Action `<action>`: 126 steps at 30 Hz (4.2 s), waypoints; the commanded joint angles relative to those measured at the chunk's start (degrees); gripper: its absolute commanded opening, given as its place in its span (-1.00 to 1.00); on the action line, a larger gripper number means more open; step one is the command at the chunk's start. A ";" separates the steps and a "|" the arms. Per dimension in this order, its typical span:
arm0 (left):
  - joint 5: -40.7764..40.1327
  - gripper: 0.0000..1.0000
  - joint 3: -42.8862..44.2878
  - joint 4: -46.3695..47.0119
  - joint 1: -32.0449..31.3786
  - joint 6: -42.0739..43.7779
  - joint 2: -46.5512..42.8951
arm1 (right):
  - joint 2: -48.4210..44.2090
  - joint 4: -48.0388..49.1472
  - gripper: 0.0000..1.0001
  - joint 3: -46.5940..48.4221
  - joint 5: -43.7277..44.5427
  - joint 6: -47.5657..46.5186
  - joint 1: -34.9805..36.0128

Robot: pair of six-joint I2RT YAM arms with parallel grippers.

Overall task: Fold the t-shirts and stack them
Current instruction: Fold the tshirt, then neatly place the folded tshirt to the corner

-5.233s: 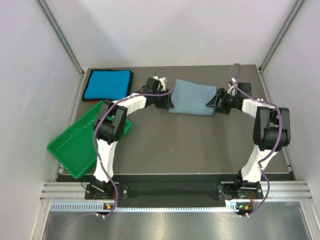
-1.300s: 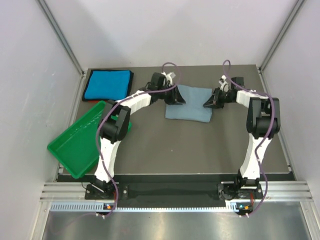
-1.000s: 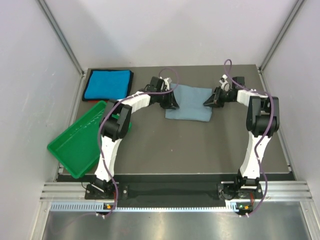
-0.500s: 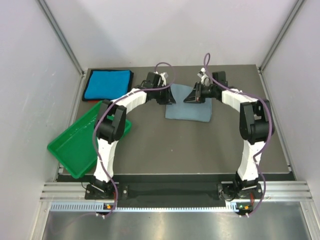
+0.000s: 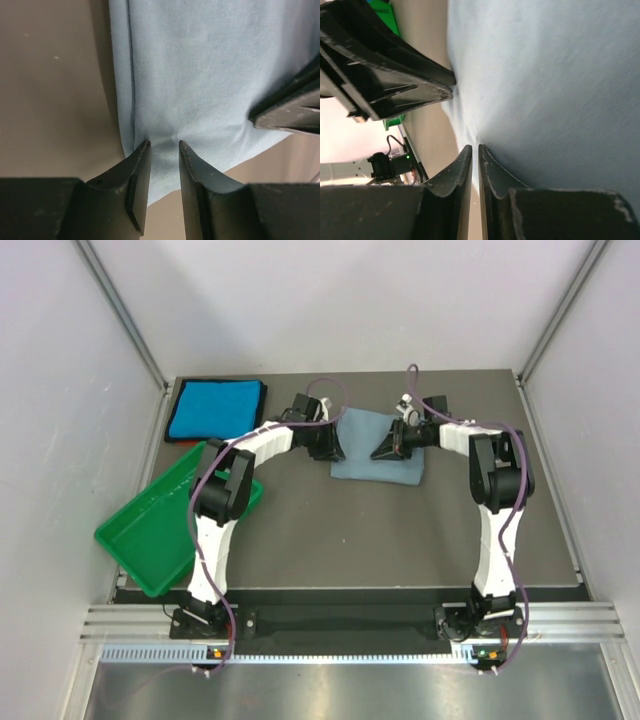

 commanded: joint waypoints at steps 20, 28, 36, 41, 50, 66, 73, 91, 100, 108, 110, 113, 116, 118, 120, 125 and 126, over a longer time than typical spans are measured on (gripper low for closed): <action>-8.30 -0.31 7.95 -11.00 1.81 2.16 1.02 | -8.74 4.33 -0.69 -7.27 0.12 -2.67 -4.75; 1.17 -0.32 14.99 2.60 2.52 -0.47 1.01 | -18.59 1.34 -0.21 -6.12 12.14 -4.15 -8.18; 11.91 -0.33 18.58 20.28 2.52 -6.80 10.50 | -16.22 -0.24 0.05 -4.54 16.64 -8.02 -12.75; 10.42 -0.33 27.02 19.42 2.69 -7.51 18.13 | -13.41 -1.91 0.04 -2.69 17.95 -11.62 -13.63; 2.86 -0.35 29.84 17.48 4.89 -9.44 23.16 | -6.82 -0.16 -0.02 -3.39 17.69 -13.30 -13.98; 8.31 -0.09 25.84 6.23 7.09 -0.66 14.92 | -11.63 2.48 -0.06 -5.06 14.71 -8.73 -15.48; 6.19 0.08 17.54 4.30 7.09 3.30 9.00 | -18.32 3.10 0.25 -11.99 14.88 -7.41 -14.86; 6.55 0.07 16.31 3.24 4.01 4.45 17.18 | -24.04 2.83 0.40 -17.19 15.94 -7.94 -14.42; 2.24 -0.12 15.52 1.65 1.64 3.22 17.27 | -23.86 3.62 0.40 -17.10 15.50 -7.15 -14.42; 3.73 -1.00 17.88 3.24 -0.55 0.76 14.82 | -25.44 4.68 0.40 -19.73 14.80 -6.27 -14.42; 2.60 -1.00 18.24 2.80 -1.69 -1.86 13.06 | -26.15 5.73 0.40 -20.70 14.27 -5.31 -14.42; -8.28 -1.00 18.85 -2.99 -5.99 -3.55 8.67 | -27.29 6.53 0.40 -22.46 14.96 -4.16 -14.33; -15.39 -1.00 16.50 -6.25 -7.85 -8.18 4.89 | -28.17 5.82 0.40 -23.25 15.50 -4.33 -14.33; -17.17 -1.00 13.86 -6.43 -8.91 -10.66 2.08 | -28.96 4.34 0.40 -23.43 16.02 -5.03 -14.33; -20.77 -1.00 8.68 -5.73 -9.52 -11.72 -0.90 | -29.49 3.37 0.40 -23.69 16.73 -5.48 -14.33; -25.00 -1.00 1.02 -3.70 -9.00 -12.52 -3.73 | -30.81 0.90 0.40 -24.05 17.87 -6.27 -14.33; -24.05 -1.00 0.84 -3.88 -8.47 -12.52 -3.73 | -30.89 0.55 0.40 -24.13 17.96 -6.27 -14.33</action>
